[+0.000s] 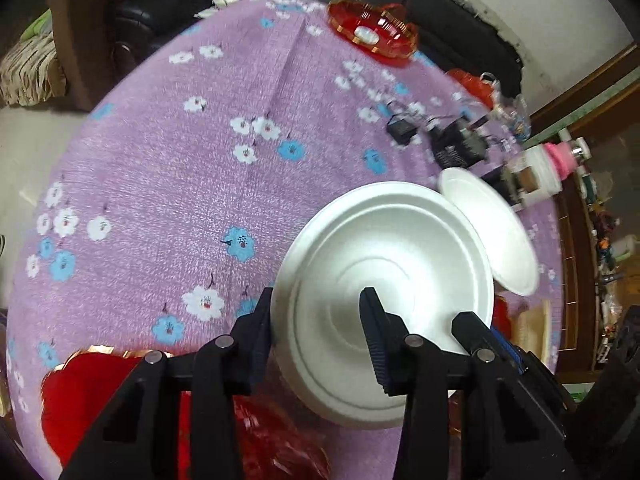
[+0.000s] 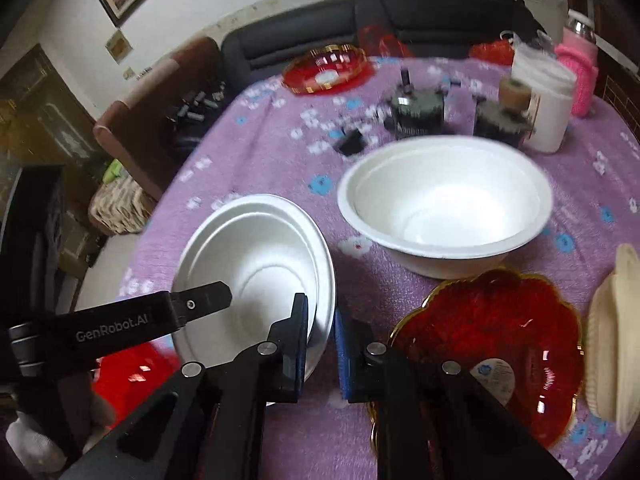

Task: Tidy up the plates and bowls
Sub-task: 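Grasp the white paper plate rim with both grippers and lift it, then lower the white plate into the red plate and open both grippers, then move both grippers toward the gold-rimmed red plate, then grasp the gold-rimmed red plate rim with both grippers and lift it, then lower the gold-rimmed plate onto the white plate stack and release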

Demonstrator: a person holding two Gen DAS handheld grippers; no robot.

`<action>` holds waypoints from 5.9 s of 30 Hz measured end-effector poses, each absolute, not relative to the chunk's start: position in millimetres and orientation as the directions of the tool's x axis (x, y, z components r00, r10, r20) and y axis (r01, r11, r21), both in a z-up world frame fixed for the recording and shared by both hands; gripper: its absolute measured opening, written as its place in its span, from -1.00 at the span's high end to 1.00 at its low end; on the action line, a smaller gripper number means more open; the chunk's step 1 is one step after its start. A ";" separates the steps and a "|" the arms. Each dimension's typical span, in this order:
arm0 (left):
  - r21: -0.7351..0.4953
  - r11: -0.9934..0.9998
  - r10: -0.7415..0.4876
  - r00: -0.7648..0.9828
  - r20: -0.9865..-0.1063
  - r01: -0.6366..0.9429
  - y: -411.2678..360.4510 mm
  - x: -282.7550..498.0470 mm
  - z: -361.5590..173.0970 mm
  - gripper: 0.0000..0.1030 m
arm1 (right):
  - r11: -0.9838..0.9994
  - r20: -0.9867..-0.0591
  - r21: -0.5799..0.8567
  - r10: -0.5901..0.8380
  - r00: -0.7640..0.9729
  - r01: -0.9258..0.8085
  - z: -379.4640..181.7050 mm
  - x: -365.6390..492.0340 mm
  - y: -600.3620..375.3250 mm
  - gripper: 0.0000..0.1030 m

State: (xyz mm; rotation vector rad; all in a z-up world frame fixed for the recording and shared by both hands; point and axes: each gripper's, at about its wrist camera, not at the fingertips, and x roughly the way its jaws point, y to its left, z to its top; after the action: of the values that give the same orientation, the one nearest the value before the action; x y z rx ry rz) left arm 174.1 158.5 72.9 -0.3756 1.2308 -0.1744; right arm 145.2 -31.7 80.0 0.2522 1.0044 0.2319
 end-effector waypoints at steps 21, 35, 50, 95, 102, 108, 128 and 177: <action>-0.366 0.921 -0.262 0.487 -0.833 -0.132 235.7 24.0 118.9 0.18 | 0.894 -0.753 0.370 0.447 0.482 -0.252 103.9 40.1 39.2 0.72; -0.362 0.900 -0.217 0.471 -0.855 -0.242 266.6 12.0 60.3 0.18 | 0.902 -0.802 0.341 0.426 0.420 -0.265 59.0 30.8 79.4 0.67; -0.385 0.896 -0.173 0.623 -0.763 -0.222 266.5 -33.1 96.9 -0.07 | 0.902 -0.696 0.307 0.431 0.574 -0.305 99.8 -4.7 49.7 0.15; 0.134 0.991 0.089 0.829 -0.552 -0.017 58.3 -122.2 162.0 -0.79 | 0.887 -0.630 0.454 0.255 0.734 0.082 59.4 -106.7 -215.7 -0.05; -0.028 0.997 -0.076 0.734 -0.675 0.077 63.2 -55.8 152.0 -0.79 | 0.897 -0.671 0.426 0.227 0.706 0.117 53.5 -63.9 -214.3 -0.05; -0.152 0.978 -0.210 0.615 -0.760 0.145 42.1 15.2 132.9 -0.79 | 0.858 -0.702 0.483 0.260 0.663 0.174 32.1 -19.1 -210.8 -0.05; -0.161 0.983 -0.181 0.394 -0.901 0.083 -1.8 145.1 31.3 -0.78 | 0.852 -0.674 0.498 0.263 0.690 0.161 11.6 26.9 -197.5 -0.05; -0.272 0.928 -0.060 0.615 -0.786 -0.256 248.5 -19.4 94.1 0.26 | 0.853 -0.642 0.416 0.521 0.562 -0.315 69.8 -8.5 32.0 0.66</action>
State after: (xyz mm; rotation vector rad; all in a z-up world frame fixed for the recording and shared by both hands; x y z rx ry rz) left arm -19.4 248.5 94.1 -0.3790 0.9072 0.1159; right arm -8.5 32.0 69.8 0.2671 0.8399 0.4990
